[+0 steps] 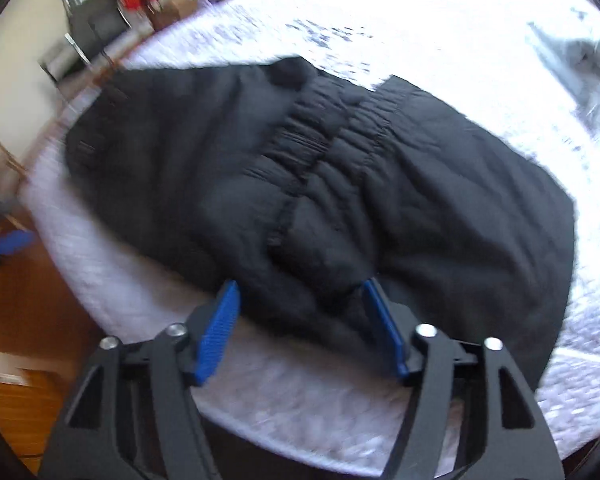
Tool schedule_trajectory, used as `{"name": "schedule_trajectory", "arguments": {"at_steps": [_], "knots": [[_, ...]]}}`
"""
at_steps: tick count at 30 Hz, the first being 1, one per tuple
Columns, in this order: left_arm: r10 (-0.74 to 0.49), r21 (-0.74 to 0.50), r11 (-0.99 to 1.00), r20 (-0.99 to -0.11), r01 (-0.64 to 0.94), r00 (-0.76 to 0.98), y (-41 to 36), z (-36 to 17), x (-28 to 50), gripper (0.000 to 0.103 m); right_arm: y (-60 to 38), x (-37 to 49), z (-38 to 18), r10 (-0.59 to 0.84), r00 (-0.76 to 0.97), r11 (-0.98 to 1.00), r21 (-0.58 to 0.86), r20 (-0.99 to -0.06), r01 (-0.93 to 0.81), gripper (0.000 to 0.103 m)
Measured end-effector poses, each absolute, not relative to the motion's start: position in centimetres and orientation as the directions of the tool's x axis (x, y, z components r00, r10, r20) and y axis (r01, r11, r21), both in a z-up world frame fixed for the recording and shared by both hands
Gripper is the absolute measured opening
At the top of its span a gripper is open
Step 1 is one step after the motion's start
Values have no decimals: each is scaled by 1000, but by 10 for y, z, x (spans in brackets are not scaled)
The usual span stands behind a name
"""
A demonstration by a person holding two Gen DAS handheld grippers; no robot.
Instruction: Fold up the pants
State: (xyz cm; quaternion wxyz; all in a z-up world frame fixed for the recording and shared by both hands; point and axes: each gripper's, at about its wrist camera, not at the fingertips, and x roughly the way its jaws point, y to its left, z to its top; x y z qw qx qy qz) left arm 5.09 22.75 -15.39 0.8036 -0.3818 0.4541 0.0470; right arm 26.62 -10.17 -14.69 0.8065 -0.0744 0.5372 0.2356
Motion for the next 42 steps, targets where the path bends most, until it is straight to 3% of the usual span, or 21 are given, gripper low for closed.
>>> {"name": "schedule_trajectory", "arguments": {"at_steps": [2,5,16,17,21,24,30,37,41,42], "knots": [[-276,-573,704,-765,-420,583,227,-154,53,99,-106,265,-137,297,352,885,118,-888,-450,68],[-283,-574,706,-765,-414,579,223,-155,57,99,-105,269,-132,256,405,892,54,-878,-448,58],[-284,-566,713,-772,-413,568,218,-158,59,99,-94,293,-176,181,333,905,24,-925,-424,52],[-283,-565,712,-774,-417,566,220,-159,58,99,-94,294,-179,186,331,908,33,-925,-419,49],[-284,-567,704,-777,-428,561,222,-162,56,99,-97,296,-177,215,325,904,62,-921,-423,17],[-287,-566,704,-779,-429,557,220,-164,56,99,-98,294,-170,226,337,900,64,-914,-431,11],[-296,-566,710,-780,-419,552,214,-164,60,99,-90,276,-145,301,350,866,100,-887,-491,9],[-307,-569,716,-776,-403,550,206,-162,66,99,-84,274,-179,263,300,863,85,-917,-497,10],[-308,-573,710,-775,-408,552,208,-163,69,99,-85,272,-171,294,283,850,114,-913,-514,26],[-311,-580,701,-773,-415,553,210,-165,70,99,-88,272,-168,307,276,847,130,-911,-515,36]]}}
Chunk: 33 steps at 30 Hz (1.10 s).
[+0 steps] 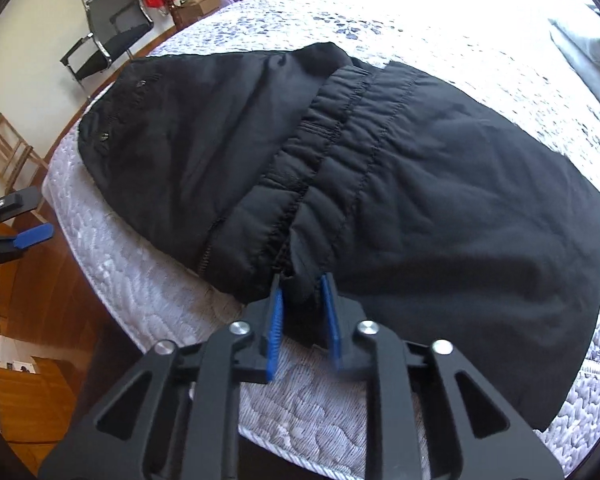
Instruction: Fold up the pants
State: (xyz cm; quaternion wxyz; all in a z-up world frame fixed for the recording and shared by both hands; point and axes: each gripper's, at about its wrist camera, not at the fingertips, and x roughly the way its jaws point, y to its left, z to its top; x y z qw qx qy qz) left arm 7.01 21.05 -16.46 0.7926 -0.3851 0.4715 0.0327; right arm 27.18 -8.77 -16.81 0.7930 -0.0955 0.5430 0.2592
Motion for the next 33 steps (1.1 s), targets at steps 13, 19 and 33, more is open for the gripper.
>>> {"name": "schedule_trajectory", "arguments": {"at_steps": [13,19,33], "knots": [[-354,-713,544,-673,-443,649,259,-190,93,99,-215,271,-103,407,435,908,306,-803,-285,58],[-352,-740,478,-654,-472,669,282,-209,108,99,-289,274,-117,359,474,928,360,-804,-91,58],[-364,-912,176,-410,-371,836,298,-239,139,99,-291,278,-140,302,462,951,297,-834,-84,60]]}}
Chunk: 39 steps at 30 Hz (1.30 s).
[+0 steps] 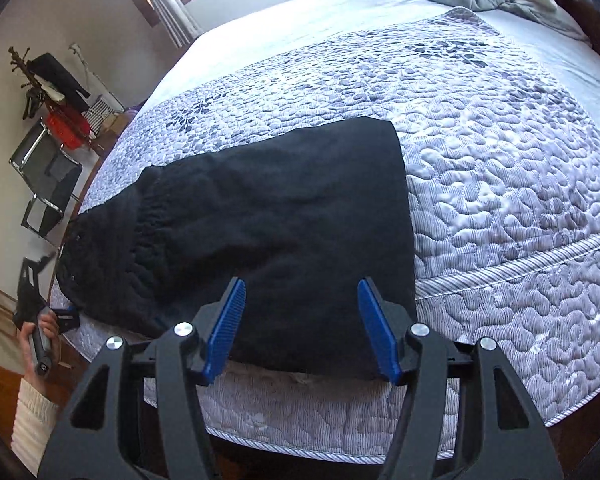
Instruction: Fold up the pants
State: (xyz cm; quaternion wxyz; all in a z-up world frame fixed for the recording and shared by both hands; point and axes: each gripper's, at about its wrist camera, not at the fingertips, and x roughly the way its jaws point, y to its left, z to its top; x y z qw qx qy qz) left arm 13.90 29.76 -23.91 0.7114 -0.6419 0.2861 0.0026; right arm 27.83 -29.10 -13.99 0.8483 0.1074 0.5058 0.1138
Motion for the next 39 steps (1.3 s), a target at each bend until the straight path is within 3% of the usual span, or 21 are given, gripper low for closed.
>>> {"name": "schedule_trajectory", "arguments": {"at_steps": [15,17,19,25,30,39], "knots": [[-387,-885,31,-440,-465,810,309,-262,172,97,-286,283,-150,297,443,953,292,-846,-82,60],[-387,-866,37,-473,-499,791,309,-263,173,83,-287,282,-151,291,442,955,285,-848,-82,60],[-387,-830,42,-526,-556,757,310,-266,170,53,-287,282,-152,287,440,956,281,-851,-82,60],[-400,-834,-19,-499,-551,769,311,-272,164,24,-291,281,-156,283,434,957,283,-855,-66,60],[-383,-856,25,-486,-517,786,304,-254,174,13,-293,277,-155,276,435,959,276,-857,-65,60],[-385,-911,109,-407,-397,829,292,-212,208,11,-308,273,-152,273,454,957,289,-848,-36,60]]}}
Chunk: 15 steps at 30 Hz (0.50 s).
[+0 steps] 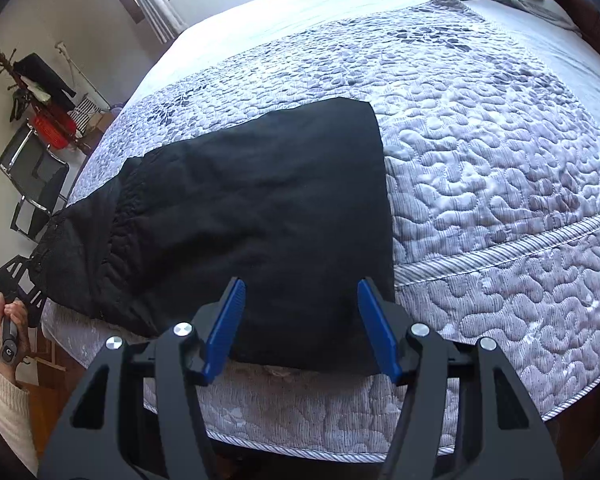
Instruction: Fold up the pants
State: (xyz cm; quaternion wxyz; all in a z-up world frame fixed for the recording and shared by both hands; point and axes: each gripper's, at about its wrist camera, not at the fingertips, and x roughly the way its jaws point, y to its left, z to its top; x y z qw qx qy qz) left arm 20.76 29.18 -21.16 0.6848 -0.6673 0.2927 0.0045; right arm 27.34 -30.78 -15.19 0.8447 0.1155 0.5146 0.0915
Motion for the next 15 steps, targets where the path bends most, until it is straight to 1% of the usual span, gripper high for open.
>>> {"name": "schedule_trajectory", "arguments": {"at_steps": [5,11,15], "knots": [[-410,-931,214,-361,-297,838,274,-177,230,11,-317,271,-153,273,459,954,301,-845,-14,60],[-461,-908,376,-357,-186,812,234,-134,261,11,-326,270,-156,278,463,948,318,-841,8,60],[-509,-874,474,-375,-111,775,203,-110,291,12,-331,269,-158,279,467,946,325,-839,20,60]]}}
